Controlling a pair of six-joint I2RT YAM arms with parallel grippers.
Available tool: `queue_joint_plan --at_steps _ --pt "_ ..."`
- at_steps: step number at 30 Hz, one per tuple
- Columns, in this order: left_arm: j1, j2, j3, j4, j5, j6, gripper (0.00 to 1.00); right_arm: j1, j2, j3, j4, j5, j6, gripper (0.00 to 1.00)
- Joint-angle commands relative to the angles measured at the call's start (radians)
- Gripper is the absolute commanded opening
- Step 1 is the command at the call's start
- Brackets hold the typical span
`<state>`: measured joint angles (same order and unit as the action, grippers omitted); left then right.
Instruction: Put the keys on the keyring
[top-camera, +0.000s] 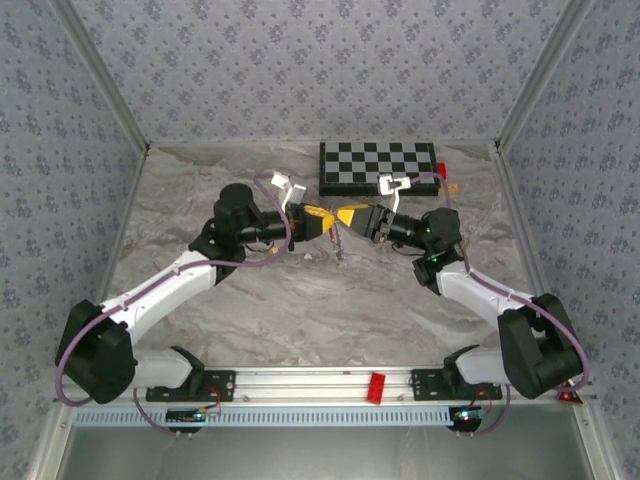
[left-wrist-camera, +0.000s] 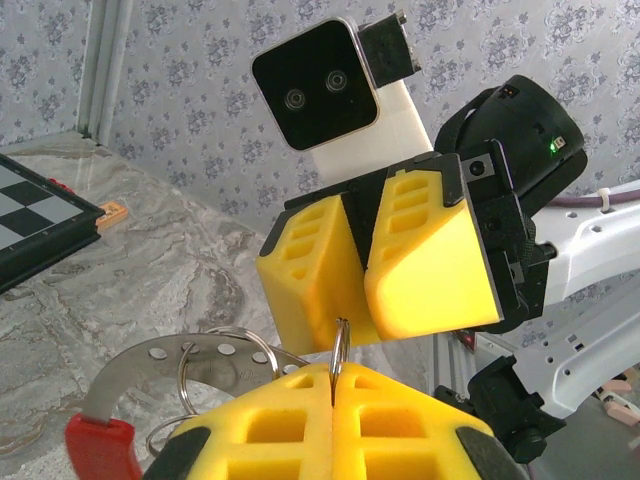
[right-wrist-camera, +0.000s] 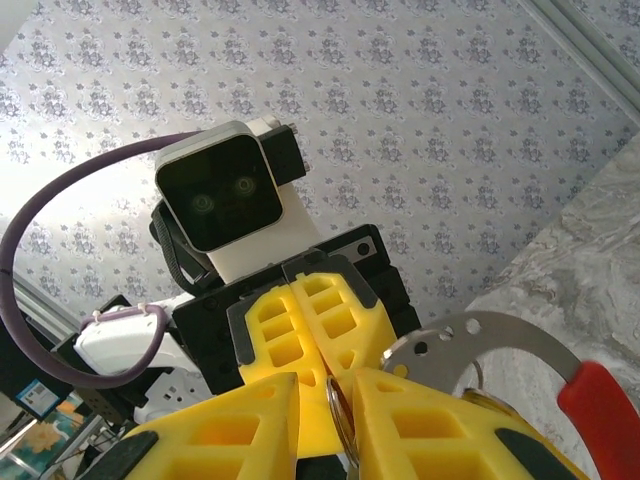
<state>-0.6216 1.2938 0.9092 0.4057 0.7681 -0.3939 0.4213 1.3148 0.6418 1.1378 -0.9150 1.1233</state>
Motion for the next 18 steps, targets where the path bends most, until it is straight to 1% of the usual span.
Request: queue_joint_plan --at_steps 1,8,15,18 --pt "0.008 0.013 0.039 0.033 0.011 -0.011 0.0 0.006 0.01 0.003 0.105 -0.046 0.041 0.2" --pt "0.014 0.021 0.04 0.036 0.011 -0.013 0.0 0.008 0.054 0.008 0.216 -0.065 0.118 0.19" --pt "0.024 0.019 0.031 0.038 0.011 -0.017 0.0 -0.001 0.057 0.007 0.247 -0.065 0.138 0.18" --pt "0.025 0.022 0.031 0.041 0.013 -0.02 0.0 0.0 0.058 0.012 0.252 -0.07 0.142 0.12"
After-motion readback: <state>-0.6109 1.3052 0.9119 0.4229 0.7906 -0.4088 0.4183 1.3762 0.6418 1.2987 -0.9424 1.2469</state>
